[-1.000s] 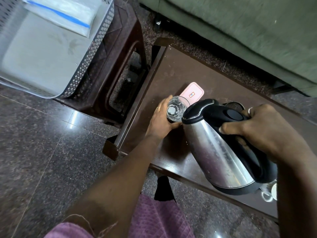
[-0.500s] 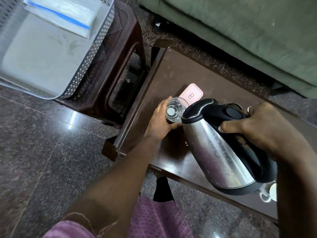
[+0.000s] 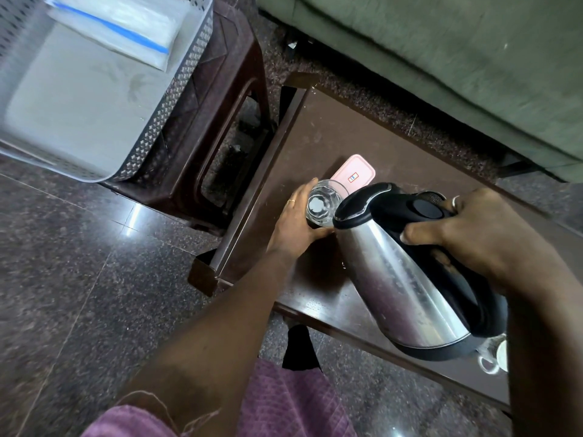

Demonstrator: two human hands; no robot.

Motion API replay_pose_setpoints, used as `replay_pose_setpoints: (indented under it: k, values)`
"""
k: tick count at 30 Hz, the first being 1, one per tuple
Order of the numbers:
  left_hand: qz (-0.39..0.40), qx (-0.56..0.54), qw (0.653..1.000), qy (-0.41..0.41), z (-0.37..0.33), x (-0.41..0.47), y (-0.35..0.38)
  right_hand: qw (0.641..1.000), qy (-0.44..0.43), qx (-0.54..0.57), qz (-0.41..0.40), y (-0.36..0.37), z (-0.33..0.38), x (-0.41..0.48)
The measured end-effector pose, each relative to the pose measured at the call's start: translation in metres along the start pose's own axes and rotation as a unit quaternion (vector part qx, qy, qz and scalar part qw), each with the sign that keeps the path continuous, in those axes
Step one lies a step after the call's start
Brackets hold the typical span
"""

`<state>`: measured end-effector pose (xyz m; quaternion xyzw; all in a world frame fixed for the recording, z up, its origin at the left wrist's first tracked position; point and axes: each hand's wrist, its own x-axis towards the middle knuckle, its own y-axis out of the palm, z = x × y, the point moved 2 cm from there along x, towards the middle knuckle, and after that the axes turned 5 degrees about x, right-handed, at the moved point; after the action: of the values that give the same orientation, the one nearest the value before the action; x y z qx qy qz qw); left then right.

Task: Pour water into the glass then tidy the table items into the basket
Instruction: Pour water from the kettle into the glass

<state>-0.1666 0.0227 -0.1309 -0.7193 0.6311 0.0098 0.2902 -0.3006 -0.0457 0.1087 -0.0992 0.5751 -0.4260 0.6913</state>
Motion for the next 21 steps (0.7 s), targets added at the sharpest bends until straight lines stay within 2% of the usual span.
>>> replay_pose_setpoints:
  k: [21]
  values:
    - [0.002, -0.005, 1.0, 0.001, -0.0051, -0.0018, -0.0032, 1.0, -0.006, -0.011, 0.005, 0.0006, 0.0031, -0.0038]
